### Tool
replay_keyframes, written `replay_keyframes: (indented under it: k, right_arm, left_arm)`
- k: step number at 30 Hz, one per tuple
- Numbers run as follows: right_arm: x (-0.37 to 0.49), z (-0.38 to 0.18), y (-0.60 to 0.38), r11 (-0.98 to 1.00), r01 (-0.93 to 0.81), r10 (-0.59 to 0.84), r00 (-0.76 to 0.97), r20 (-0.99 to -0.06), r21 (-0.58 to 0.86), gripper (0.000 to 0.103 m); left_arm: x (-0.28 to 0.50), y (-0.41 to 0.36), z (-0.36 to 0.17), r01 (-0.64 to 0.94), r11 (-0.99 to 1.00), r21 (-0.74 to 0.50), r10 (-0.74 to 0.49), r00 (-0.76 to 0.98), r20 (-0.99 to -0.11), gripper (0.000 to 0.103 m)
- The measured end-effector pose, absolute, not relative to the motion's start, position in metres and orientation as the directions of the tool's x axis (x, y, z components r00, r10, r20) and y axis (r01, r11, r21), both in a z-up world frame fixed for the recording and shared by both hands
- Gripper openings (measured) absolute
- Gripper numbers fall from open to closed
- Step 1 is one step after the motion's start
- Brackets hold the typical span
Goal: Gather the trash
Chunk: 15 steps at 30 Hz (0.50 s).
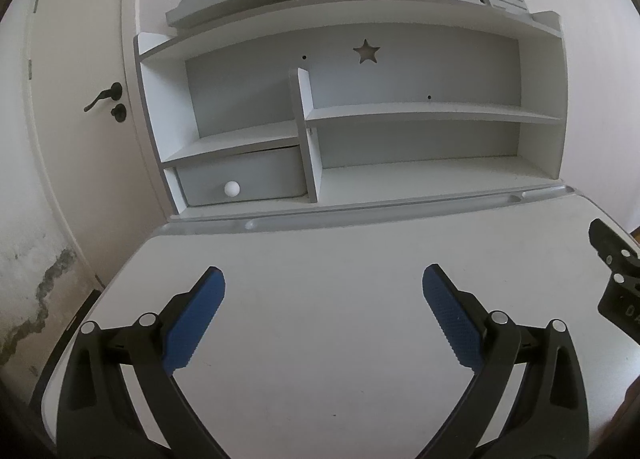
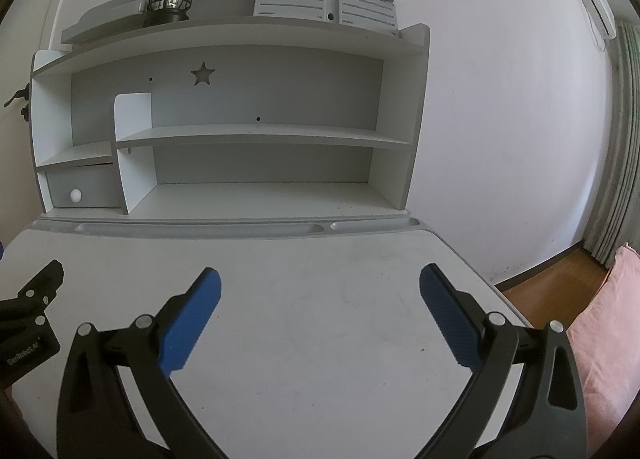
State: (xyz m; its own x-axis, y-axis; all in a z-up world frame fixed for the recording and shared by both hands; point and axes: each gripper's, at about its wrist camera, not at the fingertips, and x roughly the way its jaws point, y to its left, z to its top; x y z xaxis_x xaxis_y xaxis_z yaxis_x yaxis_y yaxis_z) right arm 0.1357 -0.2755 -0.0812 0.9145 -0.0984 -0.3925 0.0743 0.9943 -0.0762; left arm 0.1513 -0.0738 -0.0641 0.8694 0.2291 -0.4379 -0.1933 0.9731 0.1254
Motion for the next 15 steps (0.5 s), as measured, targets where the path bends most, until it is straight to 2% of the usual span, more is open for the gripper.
replay_keyframes:
  k: [5,8,10,15]
  right_arm:
    - [0.134,-0.081,-0.275,0.995,0.064,-0.087,0.916,-0.391,-0.072,0.096]
    - [0.135,-0.082,-0.273,0.996,0.054,-0.077,0.913,-0.400,-0.069,0.096]
    - [0.139,-0.083,-0.273,0.997,0.050,-0.073,0.905,-0.419,-0.064,0.096]
    - [0.154,-0.089,-0.279,0.998,0.050,-0.056,0.865,-0.498,-0.026,0.096]
  left_arm:
    - [0.151,-0.061,-0.064,-0.204,0.978,0.045,0.201,0.865,-0.459,0.096]
    - [0.156,-0.061,-0.068,-0.219,0.972,0.082,0.230,0.834,-0.502,0.096]
    - [0.157,-0.061,-0.070,-0.207,0.975,0.085,0.220,0.827,-0.518,0.096]
    - [0.161,-0.049,-0.070,-0.195,0.981,-0.001,0.161,0.813,-0.559,0.096]
